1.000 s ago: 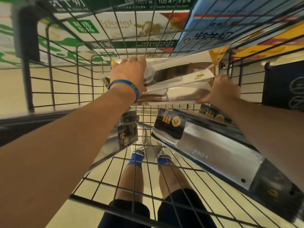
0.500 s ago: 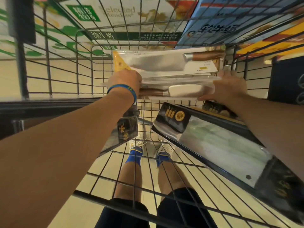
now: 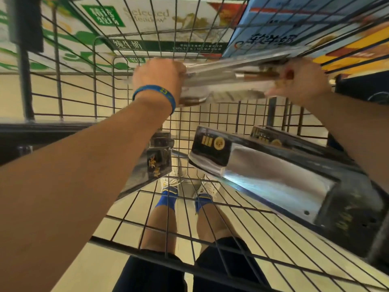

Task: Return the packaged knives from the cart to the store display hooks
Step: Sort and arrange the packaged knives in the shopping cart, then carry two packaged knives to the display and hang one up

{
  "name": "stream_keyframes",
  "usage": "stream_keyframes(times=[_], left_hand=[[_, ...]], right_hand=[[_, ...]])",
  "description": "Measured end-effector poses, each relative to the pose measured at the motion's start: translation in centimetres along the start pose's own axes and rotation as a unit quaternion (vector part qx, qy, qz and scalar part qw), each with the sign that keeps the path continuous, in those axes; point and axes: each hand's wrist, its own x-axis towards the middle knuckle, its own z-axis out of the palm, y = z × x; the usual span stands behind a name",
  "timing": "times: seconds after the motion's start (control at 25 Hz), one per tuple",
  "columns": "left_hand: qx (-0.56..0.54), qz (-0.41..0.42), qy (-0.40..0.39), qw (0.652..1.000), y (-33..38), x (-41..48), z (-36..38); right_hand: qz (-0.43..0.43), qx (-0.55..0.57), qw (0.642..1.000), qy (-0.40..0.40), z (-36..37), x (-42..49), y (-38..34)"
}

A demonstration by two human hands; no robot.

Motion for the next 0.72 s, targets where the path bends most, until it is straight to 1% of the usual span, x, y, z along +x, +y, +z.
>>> stream_keyframes(times=[0.04,0.08,0.16,0.2,0.28,0.36,0.44,0.48,0.6,0.72], left_hand=[[-0.004,0.008,-0.002,1.0,0.2,-0.3,-0.6],[-0.009,0.018,-0.006,1.0,0.4,-0.9,-1.4],[-0.014,0.039,-0.009,0.999,0.4,-2.6,-3.0],[-0.018,0.048,-0.007,0.999,0.1,-3.8,-3.9],[-0.057,0.055,0.009,0.997,-0.7,-5.8,-5.9],[-0.13,0.06,0.048,0.988,-1.6,-8.0,-8.4],[-0.193,0.087,0.101,0.972,-2.5,-10.3,-11.2],[-0.223,0.085,0.119,0.964,-3.0,-11.3,-12.7],[-0.32,0.022,0.125,0.939,-4.3,-14.0,-17.6],[-0.422,0.01,0.13,0.897,-5.3,-16.2,-22.7]], right_hand=[[-0.013,0.014,0.999,-0.039,-1.0,-0.3,0.3],[-0.028,0.013,0.998,-0.059,-1.9,-0.9,0.6],[-0.041,0.021,0.998,-0.045,-4.0,-2.8,0.5],[-0.044,0.045,0.997,-0.034,-5.0,-4.0,0.2],[-0.04,0.129,0.99,-0.026,-7.1,-6.3,-1.0],[-0.016,0.214,0.977,-0.005,-9.7,-8.5,-2.8],[-0.01,0.276,0.961,0.025,-12.6,-10.9,-4.9],[-0.014,0.31,0.95,0.03,-14.1,-11.9,-5.9],[-0.027,0.397,0.917,0.009,-19.8,-15.4,-8.8],[-0.068,0.388,0.919,0.026,-27.5,-18.4,-10.4]])
